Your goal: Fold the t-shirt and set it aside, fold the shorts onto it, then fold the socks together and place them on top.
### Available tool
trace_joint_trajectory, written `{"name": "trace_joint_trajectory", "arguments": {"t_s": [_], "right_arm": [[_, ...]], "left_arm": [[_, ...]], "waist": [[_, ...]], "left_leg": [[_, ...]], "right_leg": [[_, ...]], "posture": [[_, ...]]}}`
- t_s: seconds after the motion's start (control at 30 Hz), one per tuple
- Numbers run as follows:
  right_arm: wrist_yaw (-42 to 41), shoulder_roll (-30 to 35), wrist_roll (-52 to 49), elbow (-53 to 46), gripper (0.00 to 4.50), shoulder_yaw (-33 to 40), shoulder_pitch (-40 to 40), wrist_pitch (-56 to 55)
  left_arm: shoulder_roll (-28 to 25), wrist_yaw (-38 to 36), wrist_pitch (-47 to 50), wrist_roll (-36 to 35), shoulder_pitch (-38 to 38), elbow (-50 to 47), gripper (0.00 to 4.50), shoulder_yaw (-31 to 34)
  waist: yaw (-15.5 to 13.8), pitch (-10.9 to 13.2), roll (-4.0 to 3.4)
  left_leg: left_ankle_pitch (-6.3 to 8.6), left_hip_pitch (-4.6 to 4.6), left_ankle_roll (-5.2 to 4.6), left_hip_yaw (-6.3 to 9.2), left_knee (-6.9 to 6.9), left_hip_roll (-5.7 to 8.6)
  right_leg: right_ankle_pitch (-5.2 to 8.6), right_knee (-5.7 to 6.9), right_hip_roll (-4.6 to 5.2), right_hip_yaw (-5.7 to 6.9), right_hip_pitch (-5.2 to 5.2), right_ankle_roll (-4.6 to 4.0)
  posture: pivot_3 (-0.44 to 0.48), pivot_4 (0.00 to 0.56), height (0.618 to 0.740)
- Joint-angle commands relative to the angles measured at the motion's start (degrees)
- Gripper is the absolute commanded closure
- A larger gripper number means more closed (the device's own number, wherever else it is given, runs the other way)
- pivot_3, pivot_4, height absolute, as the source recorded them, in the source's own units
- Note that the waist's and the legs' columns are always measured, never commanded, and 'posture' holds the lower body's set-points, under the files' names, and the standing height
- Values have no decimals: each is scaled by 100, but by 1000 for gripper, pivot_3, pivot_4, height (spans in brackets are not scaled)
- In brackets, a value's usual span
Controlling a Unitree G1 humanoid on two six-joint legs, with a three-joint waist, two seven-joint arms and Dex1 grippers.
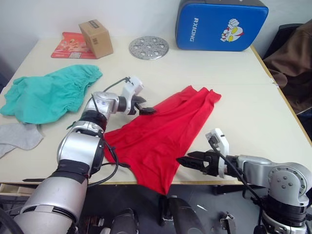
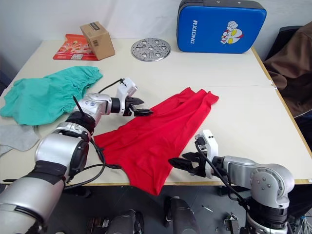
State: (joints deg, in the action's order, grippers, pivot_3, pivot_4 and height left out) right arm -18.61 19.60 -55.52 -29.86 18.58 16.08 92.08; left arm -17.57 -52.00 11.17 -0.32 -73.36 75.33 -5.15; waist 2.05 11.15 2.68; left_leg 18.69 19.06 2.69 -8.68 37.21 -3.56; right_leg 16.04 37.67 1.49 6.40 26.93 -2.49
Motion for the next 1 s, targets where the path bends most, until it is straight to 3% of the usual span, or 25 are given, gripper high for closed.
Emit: {"name": "trace_joint_trajectory", "arguments": {"t_s": [0.03, 0.13, 0.23, 0.67, 1.0], "right_arm": [[235, -140, -88, 141, 0, -136, -11, 42], [317, -195, -48, 228, 0, -222, -6, 42], [380, -250, 77, 353, 0, -284, 69, 42], [418, -255, 233, 477, 0, -363, 123, -16], [389, -173, 312, 578, 0, -515, 157, -148]], "left_arm": [[73, 149, -139, 139, -94, 38, 16, 100], [135, 321, -182, 242, -58, 74, 604, 114], [151, 462, -188, 266, -50, 108, 1555, 196], [77, 278, -42, 215, -165, 76, 1555, 651], [154, 663, 96, 236, -161, 109, 1555, 839]], "waist": [[16, 0, 0], [52, -1, 1], [84, -2, 3], [110, -5, 7], [110, -6, 9]], "left_leg": [[-4, 0, 5, 0, -4, 0], [-9, 0, 13, -1, -11, -2], [-10, -2, 14, -1, -6, -3], [-11, -12, 15, -1, -3, -3], [-11, -56, 15, -3, -8, -3]], "right_leg": [[0, 2, -1, -1, 0, 0], [2, 9, -3, -2, -5, -2], [2, 13, -2, -2, -5, -3], [2, 17, -2, -2, -17, -4], [2, 15, -1, -5, -34, -4]], "posture": [[0, 150, 740], [0, 150, 740], [0, 150, 740], [0, 150, 740], [0, 150, 740]]}}
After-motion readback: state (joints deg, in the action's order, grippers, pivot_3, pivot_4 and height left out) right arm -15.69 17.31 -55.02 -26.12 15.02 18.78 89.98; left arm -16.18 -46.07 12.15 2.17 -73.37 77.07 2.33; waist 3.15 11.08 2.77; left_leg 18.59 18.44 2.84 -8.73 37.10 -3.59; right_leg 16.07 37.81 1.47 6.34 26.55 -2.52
